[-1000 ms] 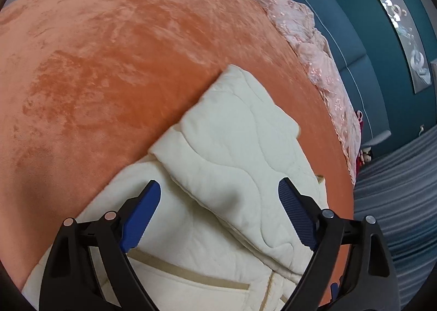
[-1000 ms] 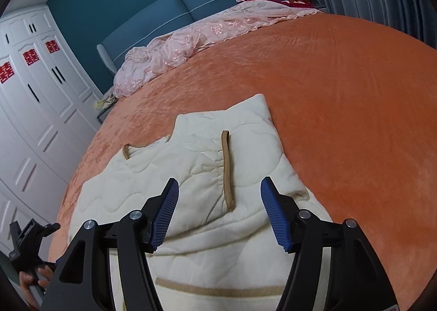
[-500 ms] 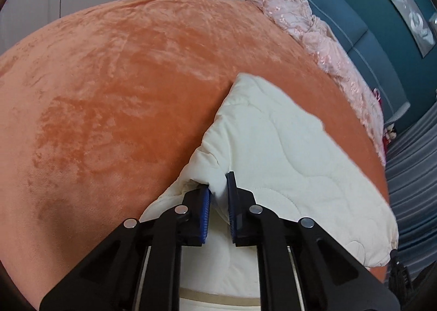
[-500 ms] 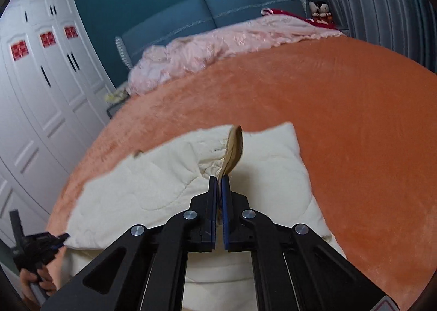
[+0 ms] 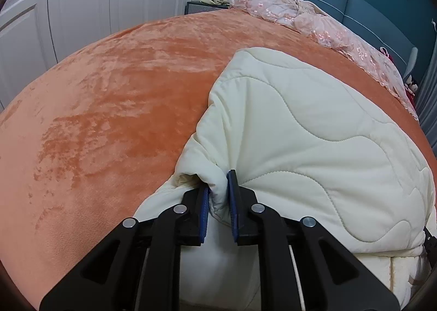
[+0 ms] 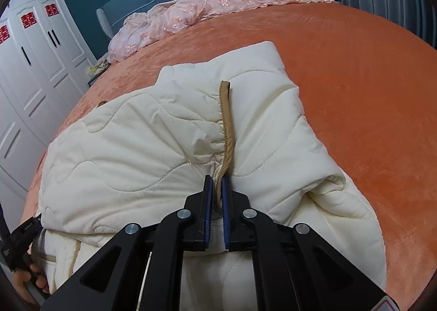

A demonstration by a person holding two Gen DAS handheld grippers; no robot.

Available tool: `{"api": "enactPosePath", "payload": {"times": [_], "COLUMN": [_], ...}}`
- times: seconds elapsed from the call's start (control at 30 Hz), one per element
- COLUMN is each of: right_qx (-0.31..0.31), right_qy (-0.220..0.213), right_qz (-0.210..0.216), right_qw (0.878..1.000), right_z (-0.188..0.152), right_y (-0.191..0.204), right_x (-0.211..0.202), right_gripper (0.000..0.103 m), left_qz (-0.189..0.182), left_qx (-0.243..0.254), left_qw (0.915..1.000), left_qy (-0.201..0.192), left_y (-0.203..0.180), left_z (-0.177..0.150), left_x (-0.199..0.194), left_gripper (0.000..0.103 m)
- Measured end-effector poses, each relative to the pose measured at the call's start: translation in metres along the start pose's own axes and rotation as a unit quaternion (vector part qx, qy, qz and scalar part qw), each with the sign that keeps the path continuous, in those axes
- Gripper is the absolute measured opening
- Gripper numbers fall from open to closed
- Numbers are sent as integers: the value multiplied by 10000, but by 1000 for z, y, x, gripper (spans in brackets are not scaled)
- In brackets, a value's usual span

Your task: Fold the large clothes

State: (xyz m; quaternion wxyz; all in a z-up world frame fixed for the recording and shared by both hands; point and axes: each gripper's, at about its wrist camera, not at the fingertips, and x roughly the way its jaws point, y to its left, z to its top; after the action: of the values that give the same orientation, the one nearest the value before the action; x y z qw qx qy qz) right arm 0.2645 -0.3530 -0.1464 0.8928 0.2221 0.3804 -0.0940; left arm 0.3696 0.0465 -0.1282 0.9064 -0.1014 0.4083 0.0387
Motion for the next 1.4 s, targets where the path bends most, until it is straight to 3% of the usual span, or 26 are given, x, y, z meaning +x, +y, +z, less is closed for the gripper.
{"api": "enactPosePath", "payload": {"times": [0.1,0.13,0.2,0.27,0.4,0.53,0.63,0.77,1.13,1.4], "right_qx": [119,152,176,-41,-708,-1094,-1144,-883,-837,-495], "right_qy": [21,-127,-630,-843,-461,82,347,337,313,494], "right_qz": [-114,-228,-243,-102,378,435,296,492,504,704], "right_qw": [9999,9995,9976,9964,9957,9930,9924,9943,9947,9951], "right_z": [9,12,18,26,32,11,-12,-22,-28,-30], "right_y": [0,2,10,28,88,122,119,102,102,84], "right_x": [-14,-29,-62,-77,-51,-8,14,18,22,13], "right_gripper": [10,16,18,18,18,18,16,9,8,2], "left_qz": [58,75,-16,-193,-752,-655,-531,-477,-256,-400], "left_qx": [103,160,137,17,214,899,1057,1221,1404,1347], "left_qw": [9999,9998,9999,9996,9967,9937,9926,9914,9896,9900], "left_qy": [105,117,17,-223,-219,106,287,6,-189,-119], "left_y": [-2,-1,3,1,-40,-91,-103,-101,-108,-104], "left_z": [8,12,22,35,54,38,17,-10,-21,-22], "left_x": [-12,-21,-46,-68,-71,-34,-11,3,5,1], "left_gripper": [14,16,23,25,30,30,30,30,31,31]}}
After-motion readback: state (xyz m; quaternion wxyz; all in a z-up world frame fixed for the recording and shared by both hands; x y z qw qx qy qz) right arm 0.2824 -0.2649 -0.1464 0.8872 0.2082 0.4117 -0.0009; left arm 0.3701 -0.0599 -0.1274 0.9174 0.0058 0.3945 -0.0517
